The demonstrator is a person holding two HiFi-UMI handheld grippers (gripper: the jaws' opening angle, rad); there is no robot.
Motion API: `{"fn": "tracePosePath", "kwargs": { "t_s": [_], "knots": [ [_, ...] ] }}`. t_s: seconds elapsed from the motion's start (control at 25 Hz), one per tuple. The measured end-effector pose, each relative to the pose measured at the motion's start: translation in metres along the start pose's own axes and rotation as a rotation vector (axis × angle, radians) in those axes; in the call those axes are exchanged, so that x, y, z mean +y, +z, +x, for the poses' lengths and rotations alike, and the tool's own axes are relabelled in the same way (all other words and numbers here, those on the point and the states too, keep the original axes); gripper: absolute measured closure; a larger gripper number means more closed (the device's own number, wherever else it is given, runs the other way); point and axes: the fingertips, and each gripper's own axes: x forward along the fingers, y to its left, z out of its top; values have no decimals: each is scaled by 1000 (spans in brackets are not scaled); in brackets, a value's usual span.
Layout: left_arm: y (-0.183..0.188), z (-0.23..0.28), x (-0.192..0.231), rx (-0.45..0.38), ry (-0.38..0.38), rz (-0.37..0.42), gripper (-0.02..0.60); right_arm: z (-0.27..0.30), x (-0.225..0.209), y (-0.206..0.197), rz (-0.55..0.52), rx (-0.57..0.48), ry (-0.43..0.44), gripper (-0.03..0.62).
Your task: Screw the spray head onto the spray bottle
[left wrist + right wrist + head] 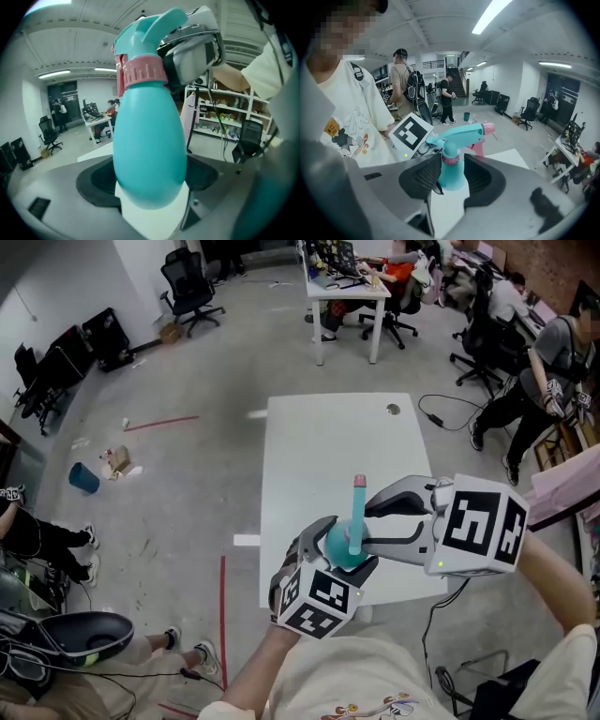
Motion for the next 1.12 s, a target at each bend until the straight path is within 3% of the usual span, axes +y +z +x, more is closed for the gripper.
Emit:
{"fn": "tracePosePath", "kwargs": {
  "t_s": [0.12,0.32,0.48,0.92,1.08,1.12],
  "knots": [
    [-8,-9,5,-9,-137,33,170,-1,-1,1,-6,1,6,451],
    [-19,-25,-23,-14,-464,113,170,-1,4,-2,-86,5,29,433],
    [-26,-41,-51,-22,-633,222,170,-3,7,-7,-157,62,34,394],
    [-38,-52,-107,17,-865,459,170,-5,79,-15,-219,12,424,382],
    [-38,-49,-102,60,-834,470,170,-3,89,-10,-222,5,460,396],
    [-37,-46,-100,65,-812,462,170,-2,87,-10,-218,2,446,459]
  ]
}}
